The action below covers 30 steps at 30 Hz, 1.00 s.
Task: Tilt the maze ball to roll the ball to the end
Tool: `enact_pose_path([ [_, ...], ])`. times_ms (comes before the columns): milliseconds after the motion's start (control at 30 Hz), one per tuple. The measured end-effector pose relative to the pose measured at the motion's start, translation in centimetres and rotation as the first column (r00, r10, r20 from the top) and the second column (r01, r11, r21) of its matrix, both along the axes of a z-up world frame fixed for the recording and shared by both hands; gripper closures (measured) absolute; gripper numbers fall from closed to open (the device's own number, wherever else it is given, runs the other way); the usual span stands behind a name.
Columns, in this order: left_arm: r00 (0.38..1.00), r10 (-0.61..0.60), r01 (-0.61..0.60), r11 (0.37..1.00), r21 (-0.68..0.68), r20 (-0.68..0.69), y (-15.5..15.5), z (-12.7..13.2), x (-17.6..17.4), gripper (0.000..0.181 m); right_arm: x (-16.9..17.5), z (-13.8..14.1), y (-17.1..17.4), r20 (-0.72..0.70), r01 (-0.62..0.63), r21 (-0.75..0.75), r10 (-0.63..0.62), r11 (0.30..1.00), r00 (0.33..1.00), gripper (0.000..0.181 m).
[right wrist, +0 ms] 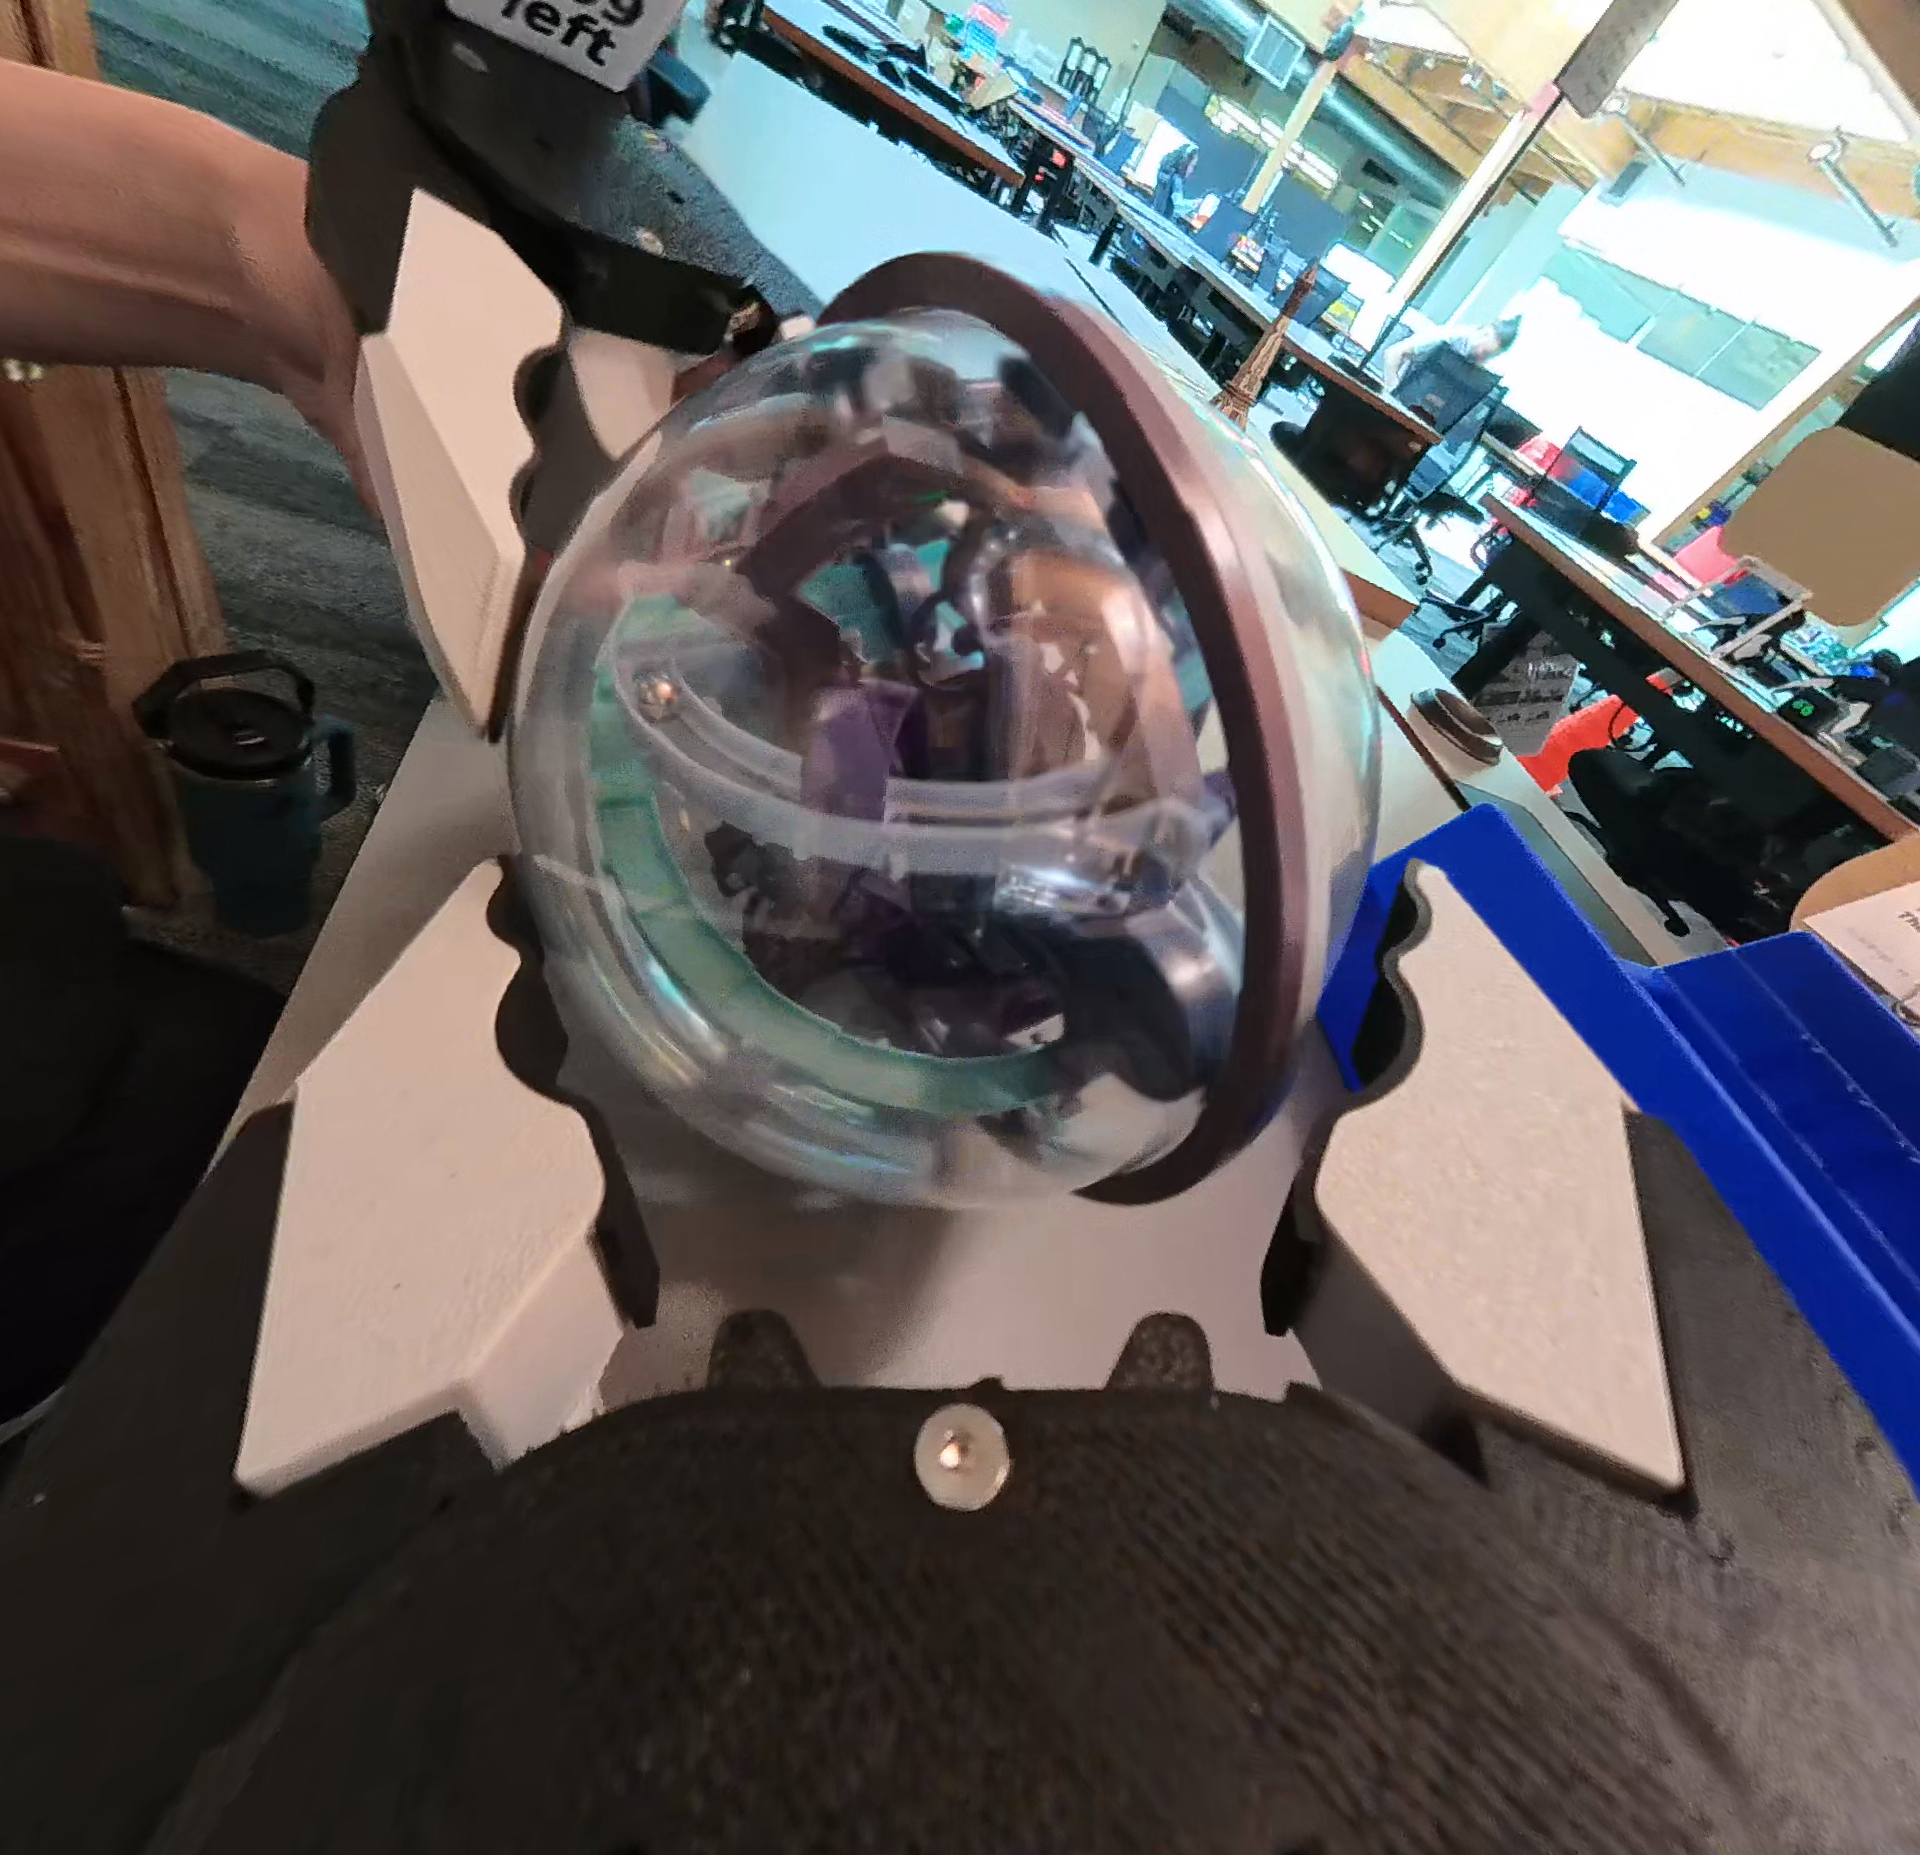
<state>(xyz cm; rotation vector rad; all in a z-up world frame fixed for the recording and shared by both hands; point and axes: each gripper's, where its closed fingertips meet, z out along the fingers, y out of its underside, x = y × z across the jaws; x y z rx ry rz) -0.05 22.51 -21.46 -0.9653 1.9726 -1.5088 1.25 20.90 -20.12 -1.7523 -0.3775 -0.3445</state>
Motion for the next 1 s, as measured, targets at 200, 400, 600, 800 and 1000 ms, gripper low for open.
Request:
enact_pose_path([
  [200,1.0,0.023,-0.023,1.0,-0.021,0.009,0.0,-0.2,-0.2,0.047,0.1,-0.3,-0.2,-0.022,-0.02,-0.033,0.02,0.999,1.0,0.03],
  [400,1.0,0.013,-0.013,0.999,-0.041,-0.007,0.0,0.3,0.6,0.05,1.1,-0.3,-0.8,-0.151,-0.053,-0.073,0.042,0.996,0.988,0.035],
  [600,0.997,0.026,-0.036,0.99,-0.135,-0.074,-0.1,1.1,1.7,0.05,2.1,-0.1,-0.9,-0.33,-0.056,-0.048,0.037,0.997,0.943,0.035],
  [800,0.991,0.016,-0.044,0.978,-0.206,-0.133,-0.2,1.5,2.1,0.05,2.5,0.1,-1.0,-0.446,-0.043,-0.04,0.021,0.998,0.895,0.035],
  [1000,0.974,-0.005,-0.059,0.96,-0.275,-0.225,-0.3,1.8,2.1,0.05,2.3,0.0,-1.3,-0.563,-0.029,-0.105,-0.035,0.994,0.826,0.035],
])
